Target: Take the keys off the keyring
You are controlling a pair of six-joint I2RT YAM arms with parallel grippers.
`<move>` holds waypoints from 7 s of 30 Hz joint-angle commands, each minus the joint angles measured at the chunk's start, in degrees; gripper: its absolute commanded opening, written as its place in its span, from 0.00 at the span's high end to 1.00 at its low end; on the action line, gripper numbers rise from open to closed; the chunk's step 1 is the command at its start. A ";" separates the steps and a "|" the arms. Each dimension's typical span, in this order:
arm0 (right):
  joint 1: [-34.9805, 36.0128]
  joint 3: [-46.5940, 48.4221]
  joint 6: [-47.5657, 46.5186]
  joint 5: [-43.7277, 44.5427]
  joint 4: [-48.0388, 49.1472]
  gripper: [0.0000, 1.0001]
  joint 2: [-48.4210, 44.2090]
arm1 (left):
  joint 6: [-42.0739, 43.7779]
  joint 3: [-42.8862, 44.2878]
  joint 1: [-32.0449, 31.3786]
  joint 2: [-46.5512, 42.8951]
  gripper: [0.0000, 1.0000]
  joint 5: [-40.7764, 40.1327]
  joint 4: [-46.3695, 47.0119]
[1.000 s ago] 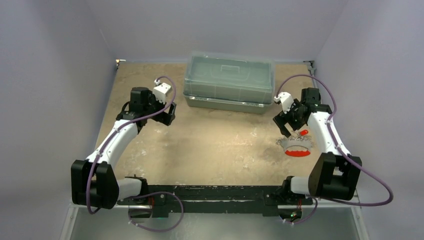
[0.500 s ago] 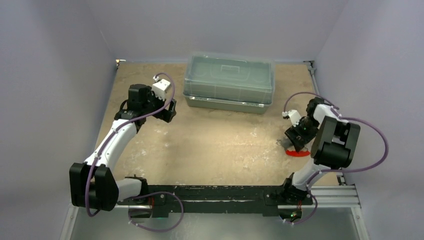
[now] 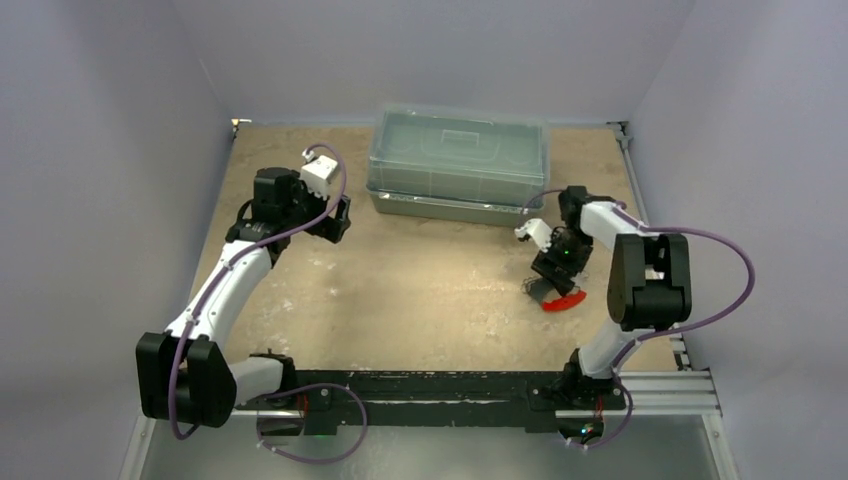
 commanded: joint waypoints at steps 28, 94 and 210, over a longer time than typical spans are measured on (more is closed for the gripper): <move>17.47 0.64 17.39 -29.10 8.01 0.25 -14.76 | 10.59 -4.55 -13.66 1.76 0.01 19.61 -1.62; 16.44 0.40 30.10 -26.22 12.30 0.44 -6.14 | 9.50 -6.81 -50.17 30.46 0.52 2.20 36.03; 31.65 -26.64 25.56 -58.37 74.00 0.64 -22.13 | 63.37 -17.27 -48.01 -7.83 1.00 5.17 13.22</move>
